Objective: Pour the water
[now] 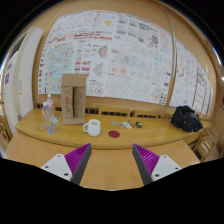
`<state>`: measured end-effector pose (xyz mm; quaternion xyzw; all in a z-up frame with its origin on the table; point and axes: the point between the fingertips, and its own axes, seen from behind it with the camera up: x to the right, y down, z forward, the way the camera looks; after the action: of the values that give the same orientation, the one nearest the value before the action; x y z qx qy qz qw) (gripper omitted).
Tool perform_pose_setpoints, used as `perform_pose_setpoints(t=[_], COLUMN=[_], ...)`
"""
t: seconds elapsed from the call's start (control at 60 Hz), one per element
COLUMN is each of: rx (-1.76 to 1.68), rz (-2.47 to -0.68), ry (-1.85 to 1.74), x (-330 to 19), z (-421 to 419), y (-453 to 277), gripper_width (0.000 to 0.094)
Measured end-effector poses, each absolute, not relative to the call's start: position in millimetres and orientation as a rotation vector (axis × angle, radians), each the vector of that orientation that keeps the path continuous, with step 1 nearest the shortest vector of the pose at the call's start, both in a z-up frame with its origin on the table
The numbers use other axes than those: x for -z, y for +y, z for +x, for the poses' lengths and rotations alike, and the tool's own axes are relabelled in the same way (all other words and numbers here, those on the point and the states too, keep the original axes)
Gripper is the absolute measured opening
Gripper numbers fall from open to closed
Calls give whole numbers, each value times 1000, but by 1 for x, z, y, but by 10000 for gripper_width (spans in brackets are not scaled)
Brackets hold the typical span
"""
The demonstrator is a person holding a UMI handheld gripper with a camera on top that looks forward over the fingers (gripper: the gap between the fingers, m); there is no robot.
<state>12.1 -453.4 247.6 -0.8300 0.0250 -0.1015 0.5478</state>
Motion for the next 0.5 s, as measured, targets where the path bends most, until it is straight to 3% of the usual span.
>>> perform_pose_setpoints(t=[0.117, 0.233, 0.5], rx=[255, 258, 80], rz=[-2017, -2063, -2138], ry=[49, 36, -26], x=[-222, -175, -91], z=[-1, -46, -223], y=[-454, -438, -367], gripper_width=[851, 849, 844])
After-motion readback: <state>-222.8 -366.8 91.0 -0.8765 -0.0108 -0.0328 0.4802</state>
